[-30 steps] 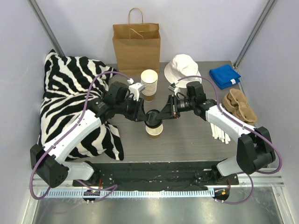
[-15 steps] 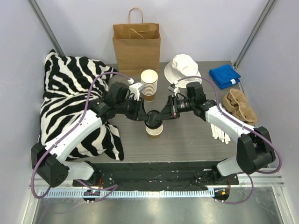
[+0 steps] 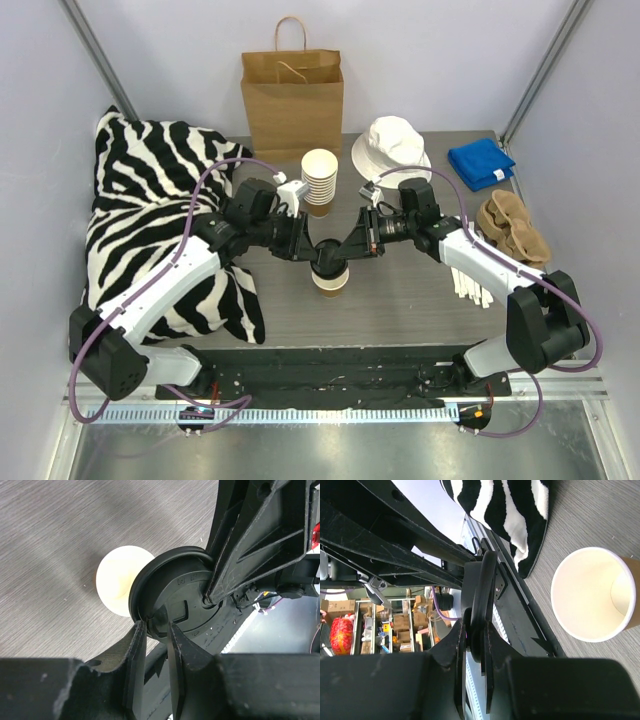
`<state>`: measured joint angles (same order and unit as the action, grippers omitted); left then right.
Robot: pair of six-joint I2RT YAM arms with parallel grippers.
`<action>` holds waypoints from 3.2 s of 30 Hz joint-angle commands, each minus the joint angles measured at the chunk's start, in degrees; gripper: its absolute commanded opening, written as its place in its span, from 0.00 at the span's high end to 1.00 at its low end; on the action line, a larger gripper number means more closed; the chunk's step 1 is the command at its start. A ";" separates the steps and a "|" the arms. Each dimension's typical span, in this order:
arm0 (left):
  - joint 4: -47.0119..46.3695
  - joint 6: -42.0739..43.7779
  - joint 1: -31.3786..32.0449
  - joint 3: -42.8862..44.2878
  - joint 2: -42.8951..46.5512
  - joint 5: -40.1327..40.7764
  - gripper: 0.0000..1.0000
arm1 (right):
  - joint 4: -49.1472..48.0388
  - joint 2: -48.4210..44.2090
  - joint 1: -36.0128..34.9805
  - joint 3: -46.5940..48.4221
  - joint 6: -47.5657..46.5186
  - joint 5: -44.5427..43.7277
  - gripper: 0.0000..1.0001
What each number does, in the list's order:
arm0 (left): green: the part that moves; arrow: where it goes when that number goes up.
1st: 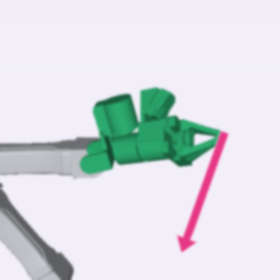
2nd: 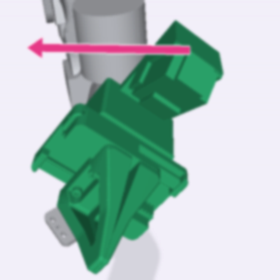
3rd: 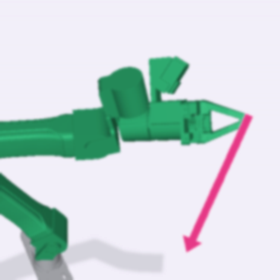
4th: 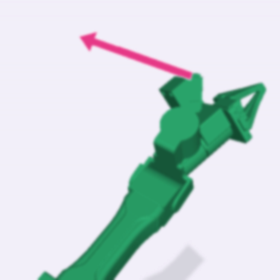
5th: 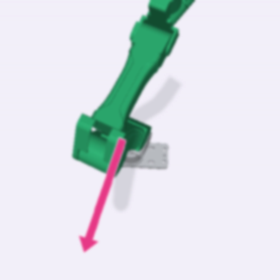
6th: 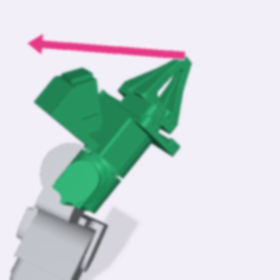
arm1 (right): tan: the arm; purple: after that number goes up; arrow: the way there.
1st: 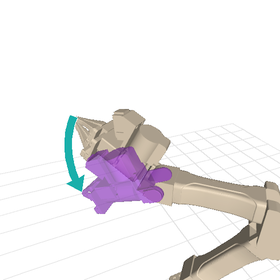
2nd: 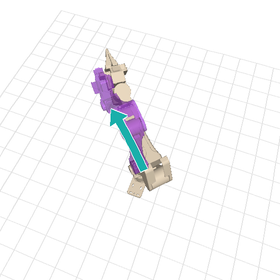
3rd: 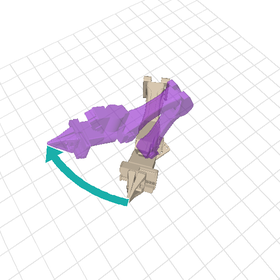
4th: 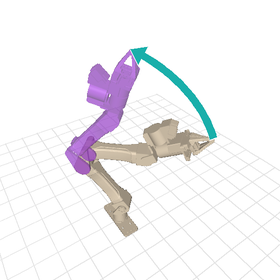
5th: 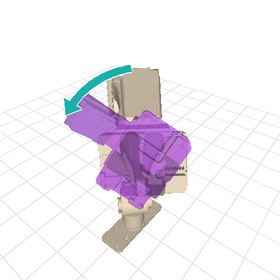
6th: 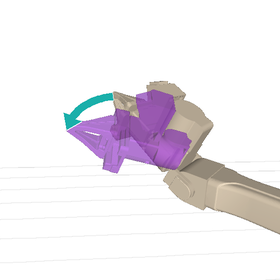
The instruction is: Pack the takeout coffee
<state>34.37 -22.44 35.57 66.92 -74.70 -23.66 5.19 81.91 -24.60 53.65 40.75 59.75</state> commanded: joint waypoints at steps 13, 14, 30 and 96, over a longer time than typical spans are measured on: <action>-0.88 0.02 0.11 1.20 -1.86 2.39 0.82 | -6.67 -1.75 -1.06 0.06 3.45 2.13 0.99; -1.32 -0.32 0.11 0.94 -1.77 2.04 0.82 | -6.86 -1.75 -1.06 -0.21 3.63 2.13 0.99; 7.54 4.33 0.11 5.50 -3.88 1.77 1.00 | 2.71 -0.44 -0.80 1.72 -3.57 -1.03 0.45; 39.02 17.95 9.52 44.35 -40.53 18.92 1.00 | 18.37 -13.97 0.87 -2.14 -29.77 -14.57 0.83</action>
<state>72.84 -5.28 45.25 109.21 -114.72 -3.95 26.41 68.14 -23.11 50.98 12.14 45.50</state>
